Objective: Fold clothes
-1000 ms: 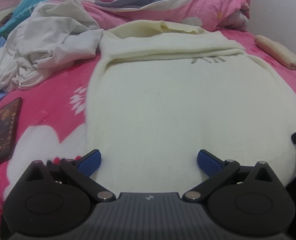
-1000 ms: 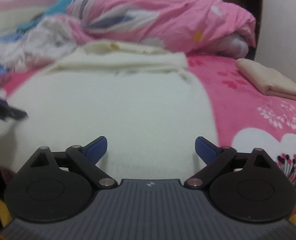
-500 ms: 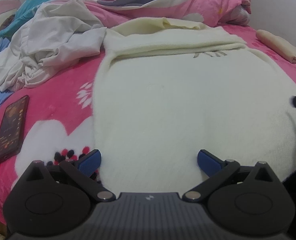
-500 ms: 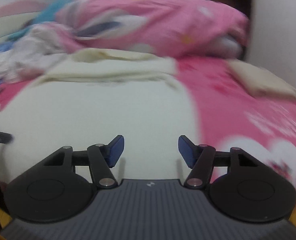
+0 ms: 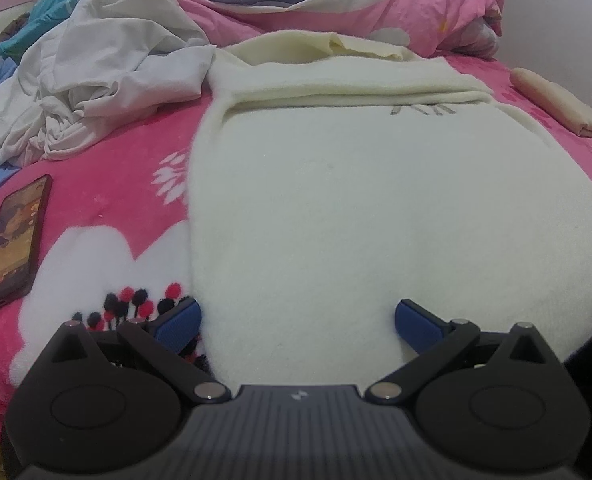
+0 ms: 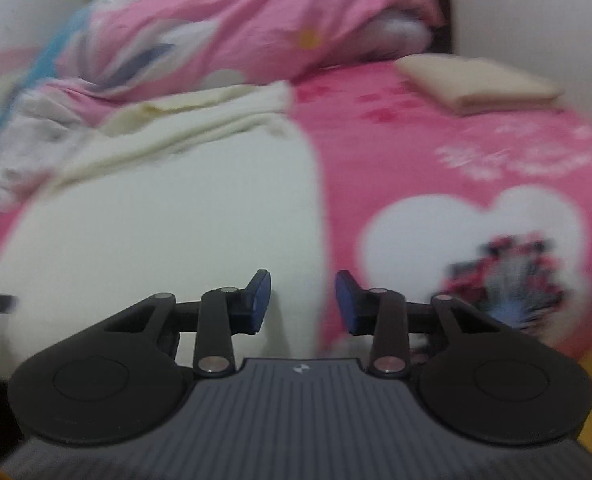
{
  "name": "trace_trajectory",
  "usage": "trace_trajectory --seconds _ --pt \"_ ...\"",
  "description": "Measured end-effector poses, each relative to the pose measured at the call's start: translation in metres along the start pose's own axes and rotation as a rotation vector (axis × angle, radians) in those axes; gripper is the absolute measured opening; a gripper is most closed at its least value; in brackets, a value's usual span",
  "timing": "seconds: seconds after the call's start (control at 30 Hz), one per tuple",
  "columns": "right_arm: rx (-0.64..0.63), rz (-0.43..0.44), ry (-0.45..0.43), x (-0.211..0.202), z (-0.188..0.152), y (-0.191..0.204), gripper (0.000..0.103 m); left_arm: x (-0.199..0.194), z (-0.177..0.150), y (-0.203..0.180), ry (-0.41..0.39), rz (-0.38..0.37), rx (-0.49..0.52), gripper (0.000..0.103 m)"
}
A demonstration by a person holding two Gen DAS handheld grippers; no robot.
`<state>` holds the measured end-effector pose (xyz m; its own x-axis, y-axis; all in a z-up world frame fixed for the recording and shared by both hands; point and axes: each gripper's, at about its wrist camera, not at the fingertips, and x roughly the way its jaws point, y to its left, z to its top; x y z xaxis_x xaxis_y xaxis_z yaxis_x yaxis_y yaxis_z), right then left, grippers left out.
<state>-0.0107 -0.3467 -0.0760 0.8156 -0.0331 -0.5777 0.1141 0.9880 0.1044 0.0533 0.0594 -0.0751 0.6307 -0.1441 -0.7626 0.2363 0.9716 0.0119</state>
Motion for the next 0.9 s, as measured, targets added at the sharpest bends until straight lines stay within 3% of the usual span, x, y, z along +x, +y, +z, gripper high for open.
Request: trace_trajectory --seconds 0.17,0.3,0.47,0.7,0.9 --pt "-0.008 0.141 -0.049 0.006 0.01 0.031 0.036 0.0 0.0 -0.001 0.004 0.004 -0.01 0.103" --pt "-0.043 0.235 0.004 0.033 0.007 0.064 0.036 0.0 0.001 0.0 0.012 0.0 -0.025 0.103" --pt "-0.112 0.217 0.039 0.011 -0.024 0.071 0.036 0.001 0.0 0.002 0.011 -0.01 -0.031 0.103" --pt "-0.08 0.164 0.201 -0.018 -0.051 0.052 0.036 0.003 -0.002 0.004 -0.003 -0.02 -0.029 0.103" --pt "-0.093 0.249 0.088 -0.036 -0.032 0.068 0.036 0.002 -0.001 0.001 0.009 -0.002 -0.039 0.103"
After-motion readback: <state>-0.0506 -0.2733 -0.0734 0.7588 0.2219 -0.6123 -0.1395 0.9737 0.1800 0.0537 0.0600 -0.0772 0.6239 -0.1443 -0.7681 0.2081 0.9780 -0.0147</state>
